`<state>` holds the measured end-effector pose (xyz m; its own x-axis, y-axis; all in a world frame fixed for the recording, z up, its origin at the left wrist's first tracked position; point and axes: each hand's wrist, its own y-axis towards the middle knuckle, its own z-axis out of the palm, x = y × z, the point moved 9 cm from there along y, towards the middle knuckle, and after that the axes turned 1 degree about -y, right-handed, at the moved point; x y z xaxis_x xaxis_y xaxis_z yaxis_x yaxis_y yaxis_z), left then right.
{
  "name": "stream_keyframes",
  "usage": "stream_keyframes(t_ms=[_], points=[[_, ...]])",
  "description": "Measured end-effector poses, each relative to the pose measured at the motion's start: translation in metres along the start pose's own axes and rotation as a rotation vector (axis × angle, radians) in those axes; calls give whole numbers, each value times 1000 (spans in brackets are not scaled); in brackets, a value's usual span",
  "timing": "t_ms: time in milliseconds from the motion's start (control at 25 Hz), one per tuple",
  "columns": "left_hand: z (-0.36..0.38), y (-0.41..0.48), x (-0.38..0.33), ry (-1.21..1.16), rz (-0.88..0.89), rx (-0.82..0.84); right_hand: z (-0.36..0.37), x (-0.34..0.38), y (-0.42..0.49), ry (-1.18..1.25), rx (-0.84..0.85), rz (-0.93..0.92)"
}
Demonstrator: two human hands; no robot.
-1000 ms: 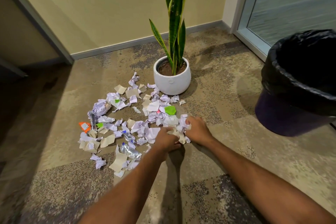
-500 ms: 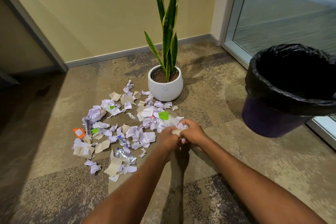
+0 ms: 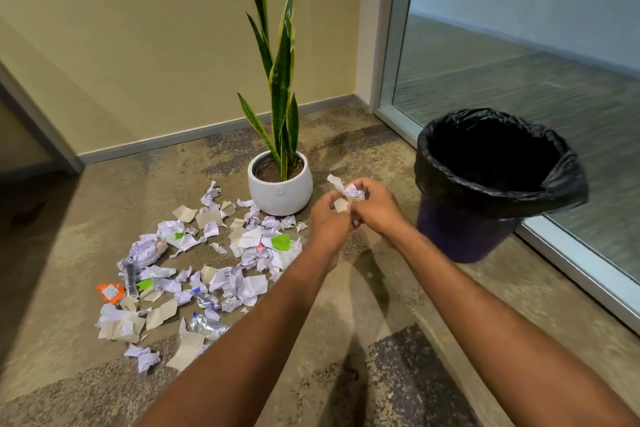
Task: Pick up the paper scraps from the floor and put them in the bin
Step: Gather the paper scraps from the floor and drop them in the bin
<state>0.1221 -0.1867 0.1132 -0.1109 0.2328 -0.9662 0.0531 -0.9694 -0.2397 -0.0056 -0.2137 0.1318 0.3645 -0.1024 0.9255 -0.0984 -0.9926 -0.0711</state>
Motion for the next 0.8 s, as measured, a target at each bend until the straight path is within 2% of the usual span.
stream_keyframes(t_ms=[360,640,800], points=[[134,6,-96,-57,92,297,-155,52,2,93,-378,-17],[232,-1,-99,-75,-8,462,-242,18,-2,172,-574,103],[254,2,-92,9,-64,566,-261,-4,1,198,-567,143]])
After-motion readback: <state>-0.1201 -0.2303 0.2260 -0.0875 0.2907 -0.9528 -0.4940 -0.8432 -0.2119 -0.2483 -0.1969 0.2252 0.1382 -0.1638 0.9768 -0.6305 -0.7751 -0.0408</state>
